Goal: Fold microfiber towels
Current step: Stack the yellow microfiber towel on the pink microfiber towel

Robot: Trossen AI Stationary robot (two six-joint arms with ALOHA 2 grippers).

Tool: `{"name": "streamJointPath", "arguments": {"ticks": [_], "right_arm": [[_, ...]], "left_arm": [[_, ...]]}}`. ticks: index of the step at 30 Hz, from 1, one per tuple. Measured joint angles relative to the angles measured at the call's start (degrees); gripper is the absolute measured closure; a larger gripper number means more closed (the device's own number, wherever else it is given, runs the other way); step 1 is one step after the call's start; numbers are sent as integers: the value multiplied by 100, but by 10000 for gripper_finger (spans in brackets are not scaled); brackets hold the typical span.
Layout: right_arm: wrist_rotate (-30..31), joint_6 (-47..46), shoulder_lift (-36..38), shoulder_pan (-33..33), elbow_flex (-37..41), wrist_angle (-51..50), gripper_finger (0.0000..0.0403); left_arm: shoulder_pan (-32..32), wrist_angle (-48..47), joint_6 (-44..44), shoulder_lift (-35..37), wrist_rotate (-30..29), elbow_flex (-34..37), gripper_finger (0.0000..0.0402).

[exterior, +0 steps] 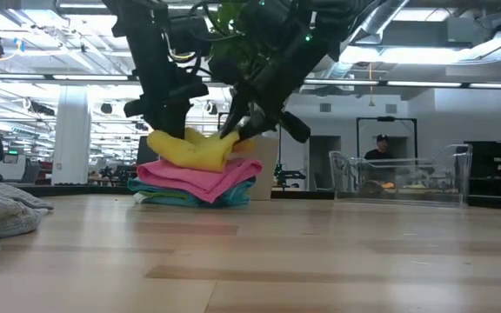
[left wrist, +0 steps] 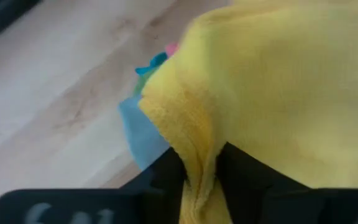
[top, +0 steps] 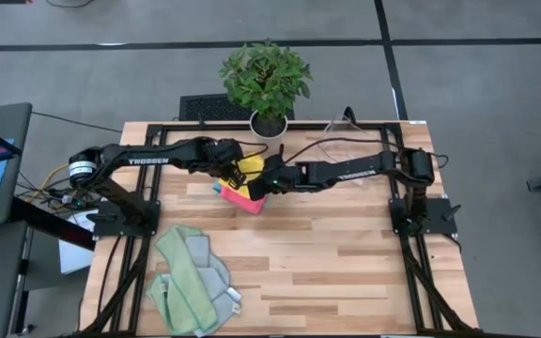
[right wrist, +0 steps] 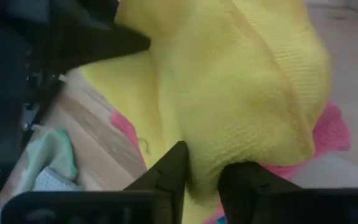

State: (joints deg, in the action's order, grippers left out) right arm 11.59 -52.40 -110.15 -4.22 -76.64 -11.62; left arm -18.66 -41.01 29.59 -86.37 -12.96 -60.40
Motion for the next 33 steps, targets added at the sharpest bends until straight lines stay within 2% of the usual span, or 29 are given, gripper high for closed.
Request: {"name": "streamJointPath", "arguments": {"ticks": [8, 12, 17, 24, 28, 31, 33], "right_arm": [[51, 52, 97, -20, 0, -213, 220], [144, 191, 351, -104, 0, -360, 198], [528, 423, 656, -143, 0, -583, 195], [505, 1318, 791, 46, 0, 322, 209], [505, 1602, 589, 84, -7, 796, 221], [510, 1700, 378, 33, 6, 920, 229], [505, 1683, 283, -8, 4, 871, 233]], "left_arm": [[-232, -81, -345, 49, 719, 0, 207], [-380, -275, -357, 257, 832, 0, 170], [-520, -244, -388, 738, 806, -2, 153], [-577, -381, -128, 1643, 826, -4, 152], [-468, 825, -173, 2473, 958, 307, 152], [-426, 2173, -116, 2887, 1253, 1166, 152], [-430, 3044, 218, 2977, 1546, 1813, 152]]}}
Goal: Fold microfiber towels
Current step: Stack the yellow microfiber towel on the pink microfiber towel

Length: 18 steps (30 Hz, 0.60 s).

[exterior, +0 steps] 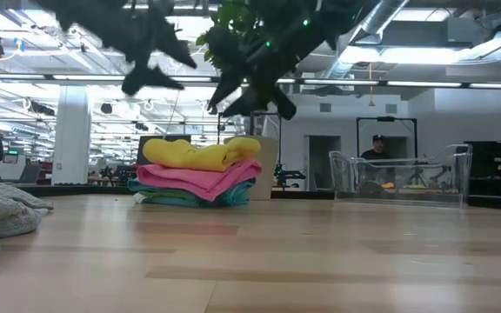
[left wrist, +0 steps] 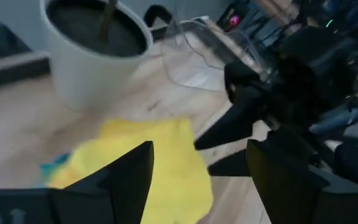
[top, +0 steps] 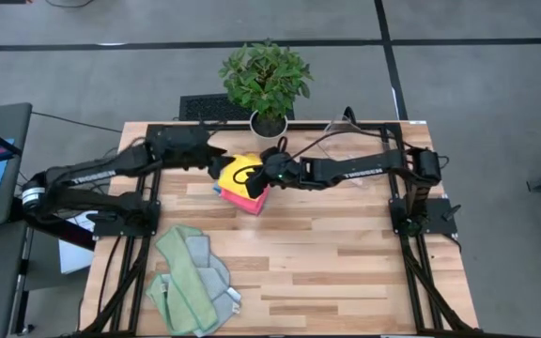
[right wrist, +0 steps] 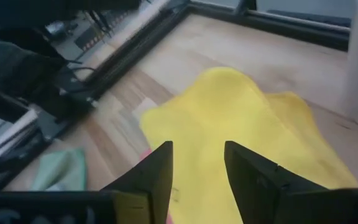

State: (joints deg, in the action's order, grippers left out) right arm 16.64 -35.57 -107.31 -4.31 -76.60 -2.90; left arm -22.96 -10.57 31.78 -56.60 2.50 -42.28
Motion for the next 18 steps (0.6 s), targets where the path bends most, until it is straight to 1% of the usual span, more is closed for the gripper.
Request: {"name": "streamJointPath", "arguments": {"ticks": [2, 4, 6, 8, 10, 14, 16, 18], "right_arm": [[7, -17, -165, -23, -9, 80, 235], [0, -27, -329, -43, 1, -32, 236], [-5, -61, -496, -92, 6, -9, 237], [-24, -236, -652, -138, 0, -27, 237], [-51, -434, -820, -203, 0, -90, 237], [-437, -586, -978, -370, 0, -129, 237], [-607, -599, -981, -442, 0, -121, 237], [-737, -595, -921, -484, -4, -126, 239]], "left_arm": [[24, 634, 337, -68, 78, 570, 156], [51, 832, 625, -271, 31, 1051, 165], [48, 1129, 798, -513, -43, 1386, 177], [42, 1384, 845, -690, -125, 1505, 190], [42, 1349, 807, -917, -263, 1518, 203], [29, 1253, 856, -1393, -658, 1492, 224], [-2, 1265, 982, -1667, -686, 1488, 232], [-39, 1319, 1060, -1878, -483, 1488, 238]]}}
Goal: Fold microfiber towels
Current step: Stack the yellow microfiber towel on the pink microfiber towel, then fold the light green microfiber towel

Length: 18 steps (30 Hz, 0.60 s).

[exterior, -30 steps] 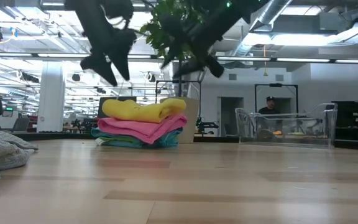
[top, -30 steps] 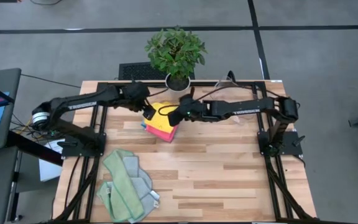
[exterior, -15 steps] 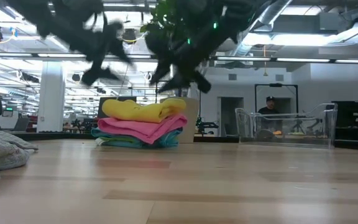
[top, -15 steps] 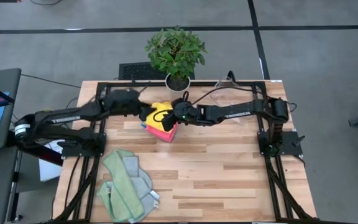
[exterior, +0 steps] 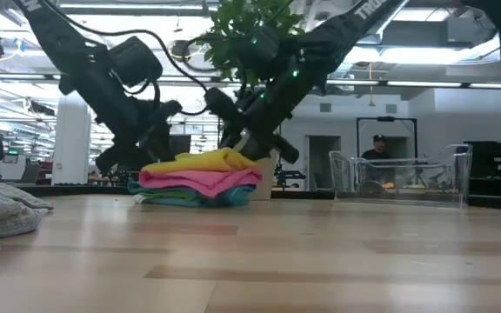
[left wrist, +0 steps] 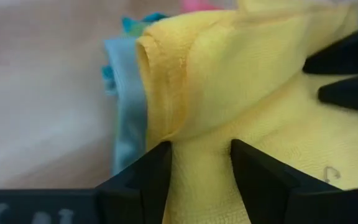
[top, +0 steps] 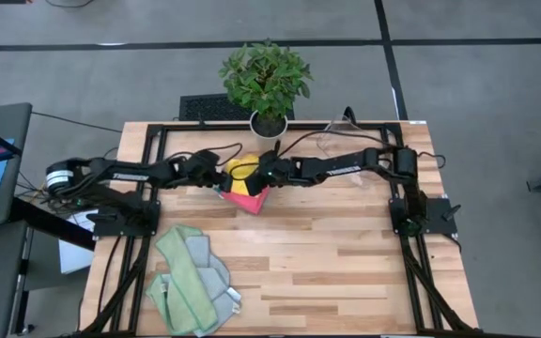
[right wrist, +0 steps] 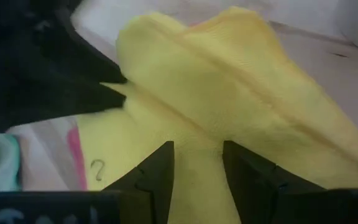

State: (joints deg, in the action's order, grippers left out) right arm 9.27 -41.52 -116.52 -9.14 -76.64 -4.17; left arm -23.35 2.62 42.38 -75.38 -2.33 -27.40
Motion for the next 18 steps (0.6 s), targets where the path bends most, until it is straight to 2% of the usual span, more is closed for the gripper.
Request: {"name": "streamJointPath", "arguments": {"ticks": [4, 6, 13, 18], "right_arm": [[-29, 283, 449, -16, 5, -66, 238], [8, 453, 733, -16, -8, -12, 239], [124, 1360, 1741, 392, -8, -373, 244], [134, 1808, 1941, 1237, 9, -661, 247]], "left_arm": [[-29, 387, 80, 69, 566, 4, 247], [-26, 408, 91, 288, 649, -91, 248], [20, -733, -198, 1620, 874, -756, 249], [748, -1079, -299, 2812, 1374, -1009, 249]]}}
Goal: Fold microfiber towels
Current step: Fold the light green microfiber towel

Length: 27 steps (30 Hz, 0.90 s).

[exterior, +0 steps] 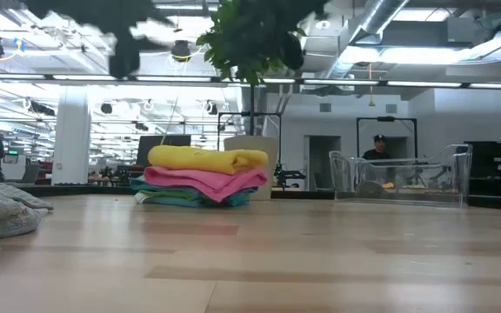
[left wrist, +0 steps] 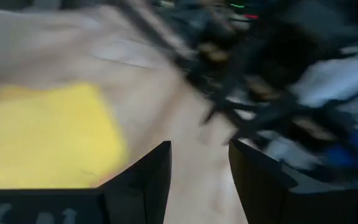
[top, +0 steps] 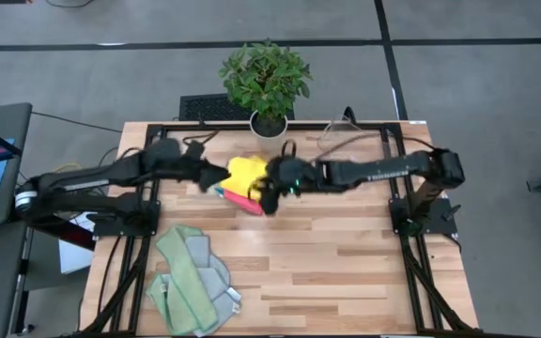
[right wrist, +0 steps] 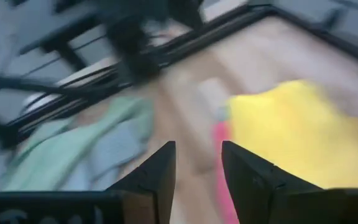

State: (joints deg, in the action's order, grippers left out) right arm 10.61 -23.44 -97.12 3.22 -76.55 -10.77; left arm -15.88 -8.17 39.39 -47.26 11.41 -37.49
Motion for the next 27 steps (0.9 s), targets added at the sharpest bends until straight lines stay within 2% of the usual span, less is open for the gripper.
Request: {"name": "streamJointPath", "arguments": {"ticks": [3, 7, 10, 13, 17, 20, 23, 27], "right_arm": [[-1, 16, -86, 534, -2, 75, 249], [25, 481, -528, 1215, 9, 614, 250], [213, 921, -993, 1628, -191, 1178, 247], [264, 1610, -1519, 1913, -633, 1291, 235], [259, 2435, -2327, 2155, -1535, 1291, 203], [122, 2815, -2921, 2263, -2248, 1323, 174], [-280, 3148, -3541, 2373, -2879, 1261, 154], [-293, 3447, -4321, 2629, -3795, 1306, 150]], "left_arm": [[899, -270, 364, 494, -103, -36, 249], [2337, -631, 848, 708, -775, -34, 249], [3186, -512, 1215, 709, -1260, -34, 249], [3755, -188, 1442, 669, -1726, -34, 249], [4044, 117, 1641, 688, -2414, -34, 249], [4063, 301, 1665, 691, -2711, -34, 249], [4063, 487, 1680, 688, -2829, -34, 249], [4100, 730, 1626, 690, -2781, -34, 249]]}}
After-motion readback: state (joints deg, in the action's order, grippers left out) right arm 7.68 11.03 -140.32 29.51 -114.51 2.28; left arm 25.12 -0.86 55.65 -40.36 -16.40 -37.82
